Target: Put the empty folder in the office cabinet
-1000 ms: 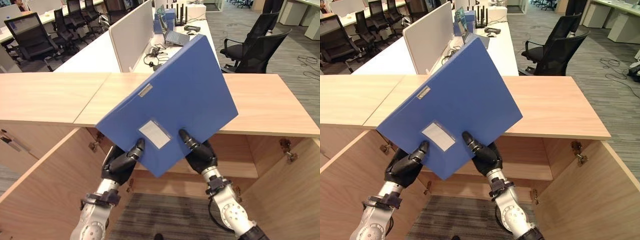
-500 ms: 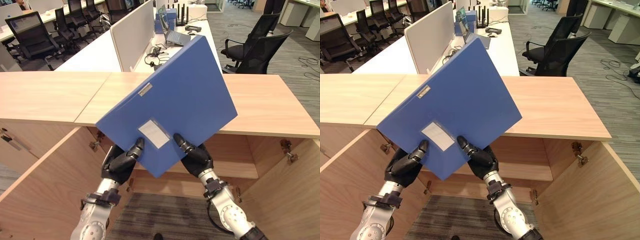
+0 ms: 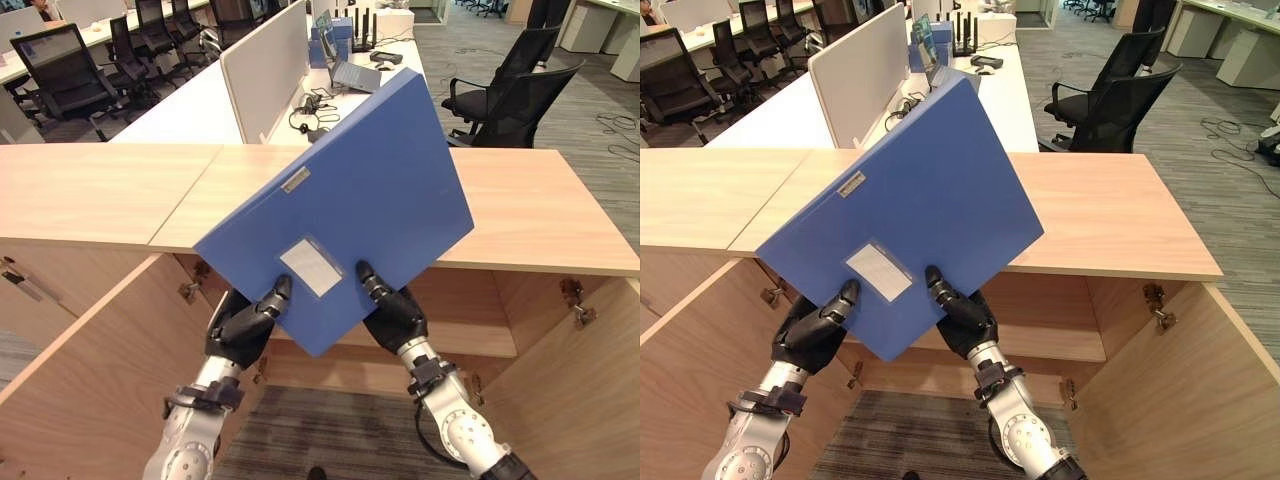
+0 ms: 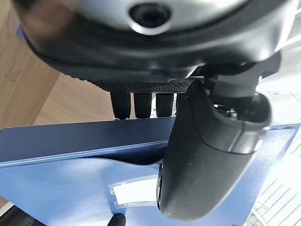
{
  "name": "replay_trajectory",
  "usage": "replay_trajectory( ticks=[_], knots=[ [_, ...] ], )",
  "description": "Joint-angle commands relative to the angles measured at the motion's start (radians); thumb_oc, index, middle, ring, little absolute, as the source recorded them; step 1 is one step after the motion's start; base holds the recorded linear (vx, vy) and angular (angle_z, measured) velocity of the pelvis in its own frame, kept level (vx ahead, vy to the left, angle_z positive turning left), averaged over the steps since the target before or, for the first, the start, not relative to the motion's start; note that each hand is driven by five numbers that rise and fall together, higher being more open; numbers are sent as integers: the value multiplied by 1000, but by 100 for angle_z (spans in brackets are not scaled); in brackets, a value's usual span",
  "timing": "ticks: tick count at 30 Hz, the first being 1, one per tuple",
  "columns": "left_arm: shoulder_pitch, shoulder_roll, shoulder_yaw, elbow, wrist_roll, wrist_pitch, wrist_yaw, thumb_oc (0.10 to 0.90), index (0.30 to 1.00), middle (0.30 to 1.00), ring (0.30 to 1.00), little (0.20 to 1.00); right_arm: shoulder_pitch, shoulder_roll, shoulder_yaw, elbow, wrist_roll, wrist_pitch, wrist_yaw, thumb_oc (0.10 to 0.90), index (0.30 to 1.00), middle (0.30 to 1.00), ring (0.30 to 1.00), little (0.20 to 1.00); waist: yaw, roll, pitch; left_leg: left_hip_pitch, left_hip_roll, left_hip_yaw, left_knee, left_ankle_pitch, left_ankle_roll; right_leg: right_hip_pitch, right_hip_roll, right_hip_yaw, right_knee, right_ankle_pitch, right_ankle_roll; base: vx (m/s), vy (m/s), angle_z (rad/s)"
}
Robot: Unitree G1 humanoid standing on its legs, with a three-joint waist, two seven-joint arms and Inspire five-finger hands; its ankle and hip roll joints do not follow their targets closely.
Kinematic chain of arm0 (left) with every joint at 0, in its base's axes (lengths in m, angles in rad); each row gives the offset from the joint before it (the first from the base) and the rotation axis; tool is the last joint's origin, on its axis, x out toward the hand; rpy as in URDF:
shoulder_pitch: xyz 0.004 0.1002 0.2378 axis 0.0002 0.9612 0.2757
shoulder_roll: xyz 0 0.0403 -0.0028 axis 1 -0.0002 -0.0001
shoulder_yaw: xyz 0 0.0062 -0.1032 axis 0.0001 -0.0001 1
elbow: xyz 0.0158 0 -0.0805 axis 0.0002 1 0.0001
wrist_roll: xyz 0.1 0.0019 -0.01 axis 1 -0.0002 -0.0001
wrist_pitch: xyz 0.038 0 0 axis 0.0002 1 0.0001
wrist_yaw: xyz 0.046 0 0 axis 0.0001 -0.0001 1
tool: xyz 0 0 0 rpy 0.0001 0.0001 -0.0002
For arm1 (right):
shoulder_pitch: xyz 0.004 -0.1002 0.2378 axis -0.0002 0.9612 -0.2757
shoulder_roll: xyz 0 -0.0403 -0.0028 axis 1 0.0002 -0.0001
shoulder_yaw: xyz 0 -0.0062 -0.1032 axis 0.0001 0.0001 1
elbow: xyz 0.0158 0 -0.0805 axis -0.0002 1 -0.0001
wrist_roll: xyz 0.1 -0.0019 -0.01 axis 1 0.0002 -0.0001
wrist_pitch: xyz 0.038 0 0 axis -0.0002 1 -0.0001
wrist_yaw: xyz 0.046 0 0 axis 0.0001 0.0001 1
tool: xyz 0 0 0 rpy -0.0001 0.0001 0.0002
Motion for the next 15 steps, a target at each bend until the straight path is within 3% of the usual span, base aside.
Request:
replay_trajectory(
  ticks=[1, 4, 5, 7, 12, 15],
  knots=[
    [-139, 13, 27, -72, 17, -97, -28, 400, 300, 300, 300, 300, -94, 72, -6, -142, 16, -58, 98, 400, 300, 300, 300, 300, -18, -16, -28, 58, 40, -3, -2, -118, -38, 22, -63, -40, 7, -68, 50, 0, 0, 0],
    [-129, 16, 37, -68, 22, -99, -30, 400, 300, 300, 300, 300, -92, 57, -16, -149, 8, -60, 101, 400, 300, 300, 300, 300, -17, -16, -26, 57, 40, -4, -2, -117, -38, 22, -63, -41, 7, -67, 49, 0, 0, 0],
    [-121, 22, 49, -63, 38, -106, -29, 455, 382, 382, 382, 382, -95, 36, -26, -160, -19, -57, 103, 400, 300, 300, 300, 300, -15, -17, -26, 55, 40, -5, -2, -116, -38, 21, -63, -42, 7, -67, 50, -12, 12, 3],
    [-105, 27, 73, -46, 51, -112, -24, 800, 900, 900, 900, 900, -98, 1, -50, -187, -55, -55, 107, 400, 300, 300, 300, 300, -14, -18, -26, 54, 39, -7, -2, -115, -38, 22, -63, -45, 7, -67, 50, -5, 13, 4],
    [-60, 15, 134, 28, 74, -121, -18, 800, 900, 900, 900, 900, -84, -55, -110, -238, -94, -49, 123, 400, 300, 300, 300, 300, -11, -20, -24, 52, 38, -10, -2, -113, -38, 20, -62, -49, 7, -65, 51, 0, 0, 0],
    [-23, -3, 207, 146, 126, -144, 14, 800, 900, 900, 900, 900, -66, -123, -167, -278, -184, -32, 128, 400, 300, 300, 300, 300, -6, -23, -25, 47, 37, -13, -2, -110, -37, 17, -62, -54, 7, -65, 51, 0, 0, 0]
  ],
)
